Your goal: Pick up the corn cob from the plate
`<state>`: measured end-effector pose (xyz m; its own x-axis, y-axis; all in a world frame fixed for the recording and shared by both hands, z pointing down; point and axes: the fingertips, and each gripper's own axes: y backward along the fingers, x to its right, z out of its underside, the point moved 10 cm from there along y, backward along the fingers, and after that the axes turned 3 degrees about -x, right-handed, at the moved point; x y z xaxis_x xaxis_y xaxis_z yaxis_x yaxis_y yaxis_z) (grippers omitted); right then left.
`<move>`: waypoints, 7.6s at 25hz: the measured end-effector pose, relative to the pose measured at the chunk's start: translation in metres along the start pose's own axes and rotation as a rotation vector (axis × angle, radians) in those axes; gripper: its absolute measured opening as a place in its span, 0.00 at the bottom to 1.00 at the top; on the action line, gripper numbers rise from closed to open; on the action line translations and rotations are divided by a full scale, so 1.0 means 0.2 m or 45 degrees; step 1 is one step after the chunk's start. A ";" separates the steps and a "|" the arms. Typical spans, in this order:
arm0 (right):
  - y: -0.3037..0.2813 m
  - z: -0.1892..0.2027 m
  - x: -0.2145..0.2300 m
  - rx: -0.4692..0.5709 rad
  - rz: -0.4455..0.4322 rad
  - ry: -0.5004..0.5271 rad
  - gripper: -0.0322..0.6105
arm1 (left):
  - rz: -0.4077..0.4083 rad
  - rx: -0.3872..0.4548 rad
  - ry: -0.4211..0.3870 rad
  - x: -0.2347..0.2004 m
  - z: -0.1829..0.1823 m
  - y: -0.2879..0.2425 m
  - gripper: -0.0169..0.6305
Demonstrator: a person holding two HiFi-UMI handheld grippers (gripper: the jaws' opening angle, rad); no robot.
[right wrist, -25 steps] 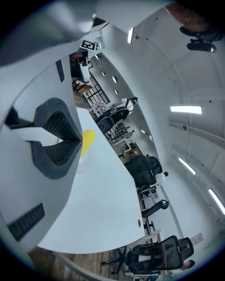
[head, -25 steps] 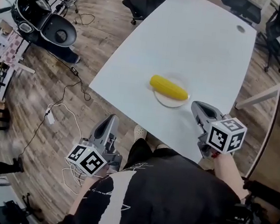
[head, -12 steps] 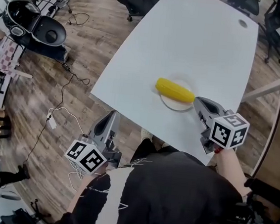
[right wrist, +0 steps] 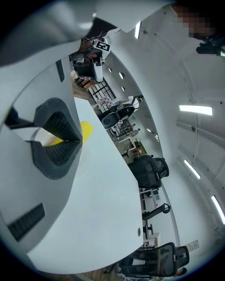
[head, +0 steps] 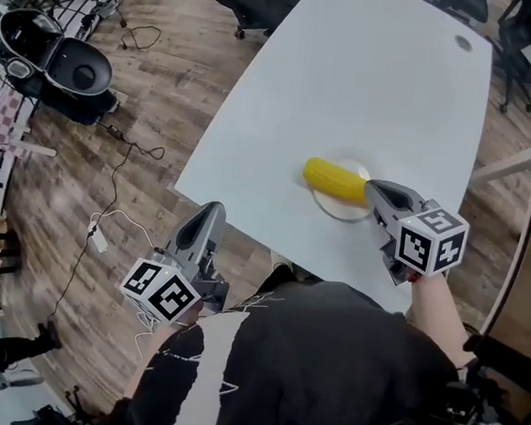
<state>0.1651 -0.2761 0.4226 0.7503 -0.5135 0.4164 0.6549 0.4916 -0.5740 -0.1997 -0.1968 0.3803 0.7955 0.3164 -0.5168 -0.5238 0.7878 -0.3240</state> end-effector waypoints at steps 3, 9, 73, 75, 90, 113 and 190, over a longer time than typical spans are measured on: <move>-0.03 -0.01 0.00 0.002 -0.029 -0.005 0.08 | 0.002 -0.006 -0.005 -0.03 -0.02 0.00 0.05; -0.10 -0.05 0.00 -0.030 -0.079 0.076 0.08 | 0.009 -0.021 0.008 -0.10 -0.04 -0.04 0.05; -0.40 -0.03 -0.05 -0.527 -0.127 0.841 0.44 | -0.140 0.052 0.072 -0.05 0.07 0.08 0.05; -0.40 -0.03 -0.05 -0.522 -0.129 0.844 0.44 | -0.151 0.058 0.070 -0.02 0.09 0.09 0.05; -0.37 -0.03 -0.01 -0.508 -0.133 0.859 0.44 | -0.302 0.181 0.080 0.34 0.30 0.33 0.05; -0.36 -0.01 -0.05 -0.444 -0.093 0.910 0.43 | -0.360 0.289 0.027 0.41 0.28 0.60 0.05; 0.38 0.46 -1.27 0.254 -0.113 0.253 0.43 | 0.051 0.145 -0.024 0.04 0.42 1.36 0.05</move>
<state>0.0331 -0.0437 0.3378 0.6698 -0.6788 0.3010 0.7368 0.5569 -0.3835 -0.3104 0.0643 0.3537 0.7807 0.3579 -0.5123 -0.5182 0.8289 -0.2106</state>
